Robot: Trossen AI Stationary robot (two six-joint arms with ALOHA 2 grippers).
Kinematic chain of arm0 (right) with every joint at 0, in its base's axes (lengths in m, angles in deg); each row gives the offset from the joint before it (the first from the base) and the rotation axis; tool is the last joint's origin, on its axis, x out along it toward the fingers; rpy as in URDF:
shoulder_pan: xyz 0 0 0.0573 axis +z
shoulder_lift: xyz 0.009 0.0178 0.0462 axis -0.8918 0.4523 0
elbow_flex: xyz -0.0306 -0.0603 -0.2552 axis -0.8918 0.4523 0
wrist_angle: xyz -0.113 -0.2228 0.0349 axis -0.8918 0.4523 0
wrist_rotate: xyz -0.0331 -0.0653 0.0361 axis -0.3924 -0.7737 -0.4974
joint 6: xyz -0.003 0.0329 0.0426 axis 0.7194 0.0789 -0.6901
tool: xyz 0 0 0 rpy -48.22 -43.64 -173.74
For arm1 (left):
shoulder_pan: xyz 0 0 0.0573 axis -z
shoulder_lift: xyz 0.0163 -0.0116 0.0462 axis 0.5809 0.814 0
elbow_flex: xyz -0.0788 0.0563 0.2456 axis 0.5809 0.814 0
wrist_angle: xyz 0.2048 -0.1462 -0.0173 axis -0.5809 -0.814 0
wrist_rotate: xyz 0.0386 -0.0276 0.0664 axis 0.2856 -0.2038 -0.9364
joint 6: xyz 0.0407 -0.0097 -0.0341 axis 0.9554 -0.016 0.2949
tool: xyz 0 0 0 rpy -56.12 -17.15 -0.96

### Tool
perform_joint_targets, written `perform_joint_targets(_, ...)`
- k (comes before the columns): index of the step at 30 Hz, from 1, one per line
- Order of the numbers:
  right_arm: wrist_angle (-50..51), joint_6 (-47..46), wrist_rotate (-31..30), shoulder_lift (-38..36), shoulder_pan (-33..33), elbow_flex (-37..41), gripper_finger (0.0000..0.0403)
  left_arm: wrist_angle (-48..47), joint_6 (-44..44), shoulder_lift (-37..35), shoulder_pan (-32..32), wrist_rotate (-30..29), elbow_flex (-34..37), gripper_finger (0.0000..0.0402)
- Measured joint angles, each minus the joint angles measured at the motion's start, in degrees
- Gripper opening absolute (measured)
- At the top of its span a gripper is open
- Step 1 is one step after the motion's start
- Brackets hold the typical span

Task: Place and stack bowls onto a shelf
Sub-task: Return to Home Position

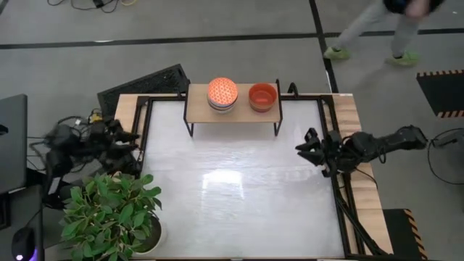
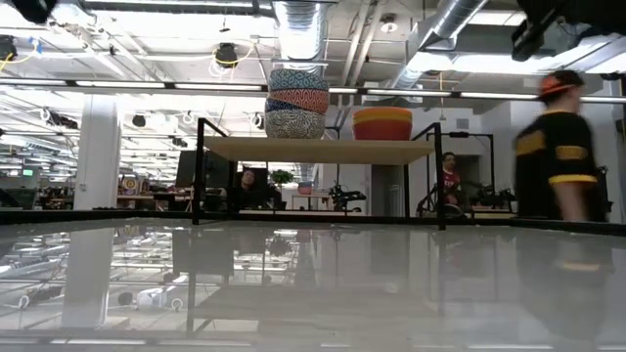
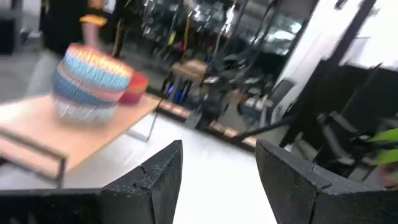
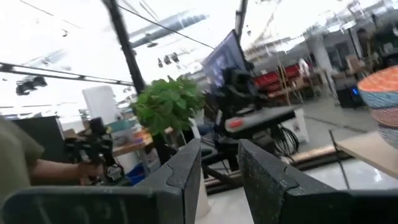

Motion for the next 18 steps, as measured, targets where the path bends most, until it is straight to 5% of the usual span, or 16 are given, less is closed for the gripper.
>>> perform_joint_targets(9, -11.4, 9.3, -11.6, 3.7, 12.2, 7.0, 0.0133, 16.9, -0.8, 0.2, -2.9, 6.6, 18.5, 0.0190)
perform_joint_targets(18, -24.2, 9.9, -10.1, 6.0, 13.9, 11.1, 0.0134, 38.7, -4.1, 0.2, 2.2, 3.7, 33.4, 0.0190)
